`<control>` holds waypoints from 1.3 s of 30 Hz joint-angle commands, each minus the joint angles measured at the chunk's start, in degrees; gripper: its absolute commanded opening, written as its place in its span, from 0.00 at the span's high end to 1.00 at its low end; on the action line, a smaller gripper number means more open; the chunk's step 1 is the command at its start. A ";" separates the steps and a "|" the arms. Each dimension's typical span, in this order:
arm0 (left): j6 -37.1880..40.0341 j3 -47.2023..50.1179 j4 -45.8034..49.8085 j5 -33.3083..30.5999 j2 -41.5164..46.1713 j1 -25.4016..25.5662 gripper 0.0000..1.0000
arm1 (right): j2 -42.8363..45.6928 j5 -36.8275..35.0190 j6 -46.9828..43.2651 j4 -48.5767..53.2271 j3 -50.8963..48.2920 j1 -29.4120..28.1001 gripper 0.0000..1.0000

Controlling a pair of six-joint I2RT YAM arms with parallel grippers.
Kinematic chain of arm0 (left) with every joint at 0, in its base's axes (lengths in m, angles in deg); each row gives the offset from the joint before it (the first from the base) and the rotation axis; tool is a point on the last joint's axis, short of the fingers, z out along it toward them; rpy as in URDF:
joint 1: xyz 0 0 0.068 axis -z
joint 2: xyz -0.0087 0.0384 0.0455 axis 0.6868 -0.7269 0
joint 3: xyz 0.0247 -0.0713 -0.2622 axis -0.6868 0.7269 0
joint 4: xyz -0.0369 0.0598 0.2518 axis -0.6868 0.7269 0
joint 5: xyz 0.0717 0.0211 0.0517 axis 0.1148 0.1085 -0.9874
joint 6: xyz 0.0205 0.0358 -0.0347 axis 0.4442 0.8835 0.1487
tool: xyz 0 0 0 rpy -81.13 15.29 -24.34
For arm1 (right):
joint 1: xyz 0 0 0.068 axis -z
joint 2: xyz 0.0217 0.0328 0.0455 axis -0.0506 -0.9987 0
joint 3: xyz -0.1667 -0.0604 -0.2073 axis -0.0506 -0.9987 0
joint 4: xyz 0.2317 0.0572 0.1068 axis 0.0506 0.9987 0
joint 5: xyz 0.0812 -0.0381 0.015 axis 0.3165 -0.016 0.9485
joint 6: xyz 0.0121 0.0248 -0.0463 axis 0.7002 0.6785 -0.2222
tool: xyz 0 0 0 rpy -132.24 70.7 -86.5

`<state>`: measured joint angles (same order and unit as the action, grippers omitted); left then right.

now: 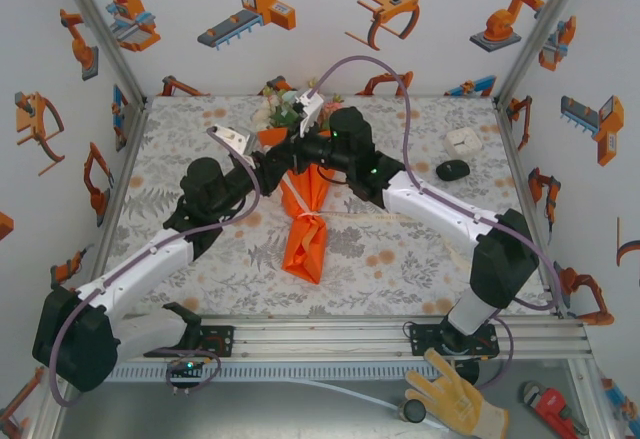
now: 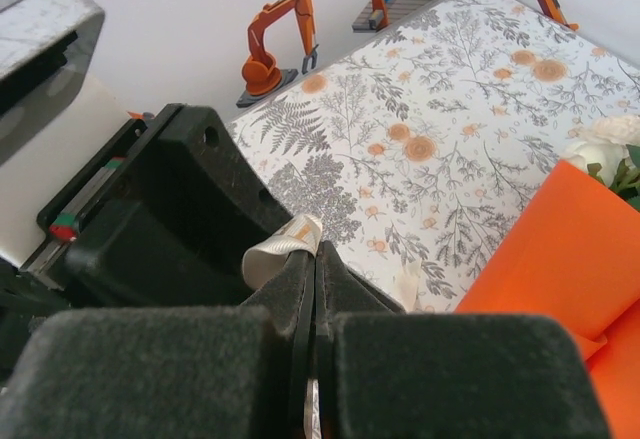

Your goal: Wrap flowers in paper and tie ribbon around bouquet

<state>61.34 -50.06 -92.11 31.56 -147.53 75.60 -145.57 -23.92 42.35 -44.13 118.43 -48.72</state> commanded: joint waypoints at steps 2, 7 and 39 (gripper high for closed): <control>1.67 -1.92 0.59 -0.61 0.03 0.56 0.94 | 1.96 -0.12 0.77 -0.71 -0.54 0.01 0.98; 2.02 -2.30 1.34 -0.50 0.07 0.55 1.00 | 4.44 -5.03 1.19 8.69 1.35 0.03 0.67; 4.02 -1.84 3.14 4.23 0.73 0.56 1.00 | 3.86 -27.10 39.11 34.81 -27.91 45.82 0.58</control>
<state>63.66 -50.63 -88.70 34.62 -147.95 76.02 -140.43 -49.84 79.90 -6.87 88.58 -3.32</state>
